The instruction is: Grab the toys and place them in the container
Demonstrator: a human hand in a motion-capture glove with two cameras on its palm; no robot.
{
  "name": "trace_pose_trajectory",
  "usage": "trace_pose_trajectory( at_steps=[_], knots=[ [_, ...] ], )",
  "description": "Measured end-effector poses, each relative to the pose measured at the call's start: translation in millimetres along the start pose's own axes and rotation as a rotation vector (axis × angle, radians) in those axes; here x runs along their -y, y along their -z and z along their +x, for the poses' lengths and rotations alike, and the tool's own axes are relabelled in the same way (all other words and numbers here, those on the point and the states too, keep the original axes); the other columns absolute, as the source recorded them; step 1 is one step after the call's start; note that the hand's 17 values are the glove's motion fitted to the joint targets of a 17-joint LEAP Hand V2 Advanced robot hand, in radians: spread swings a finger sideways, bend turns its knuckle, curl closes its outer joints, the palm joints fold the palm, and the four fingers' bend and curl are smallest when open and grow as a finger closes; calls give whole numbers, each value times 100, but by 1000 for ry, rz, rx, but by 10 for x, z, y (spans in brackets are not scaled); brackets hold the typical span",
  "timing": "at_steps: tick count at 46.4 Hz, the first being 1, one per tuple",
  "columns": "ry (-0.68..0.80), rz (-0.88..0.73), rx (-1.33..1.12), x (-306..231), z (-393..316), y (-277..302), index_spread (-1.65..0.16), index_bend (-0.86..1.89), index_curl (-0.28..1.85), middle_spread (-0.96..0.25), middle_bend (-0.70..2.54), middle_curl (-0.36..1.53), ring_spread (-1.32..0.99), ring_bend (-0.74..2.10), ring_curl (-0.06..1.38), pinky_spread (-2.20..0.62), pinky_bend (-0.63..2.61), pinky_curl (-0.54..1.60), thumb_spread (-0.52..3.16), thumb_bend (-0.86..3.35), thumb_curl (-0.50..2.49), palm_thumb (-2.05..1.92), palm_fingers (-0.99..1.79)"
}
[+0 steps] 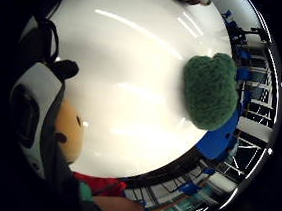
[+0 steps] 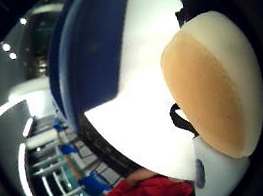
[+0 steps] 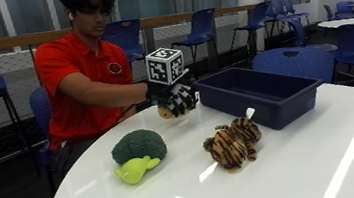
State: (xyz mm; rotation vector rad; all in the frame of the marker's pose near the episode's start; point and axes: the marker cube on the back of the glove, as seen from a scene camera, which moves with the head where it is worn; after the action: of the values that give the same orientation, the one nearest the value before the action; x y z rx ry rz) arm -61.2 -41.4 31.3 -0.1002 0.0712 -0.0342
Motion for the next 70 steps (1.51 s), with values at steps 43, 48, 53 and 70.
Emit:
trace_pose_trajectory(
  at_steps=[43,48,53,70],
  knots=[
    [251,138,-172,1502,-1758,1118,-45,34,62,-46,61,66,-58,92,54,-45,99,44,49,13,90,66,84],
    [233,80,-27,1479,-1861,1011,-45,31,65,-46,52,64,-57,84,52,-44,102,44,56,10,90,62,65],
    [271,29,56,1401,-1879,949,-43,26,68,-38,33,60,-43,69,52,-27,105,48,80,-1,83,43,5],
    [131,41,49,1007,-617,975,-36,9,37,-9,13,44,-3,27,34,6,123,44,106,-7,50,-6,-22]
  ],
)
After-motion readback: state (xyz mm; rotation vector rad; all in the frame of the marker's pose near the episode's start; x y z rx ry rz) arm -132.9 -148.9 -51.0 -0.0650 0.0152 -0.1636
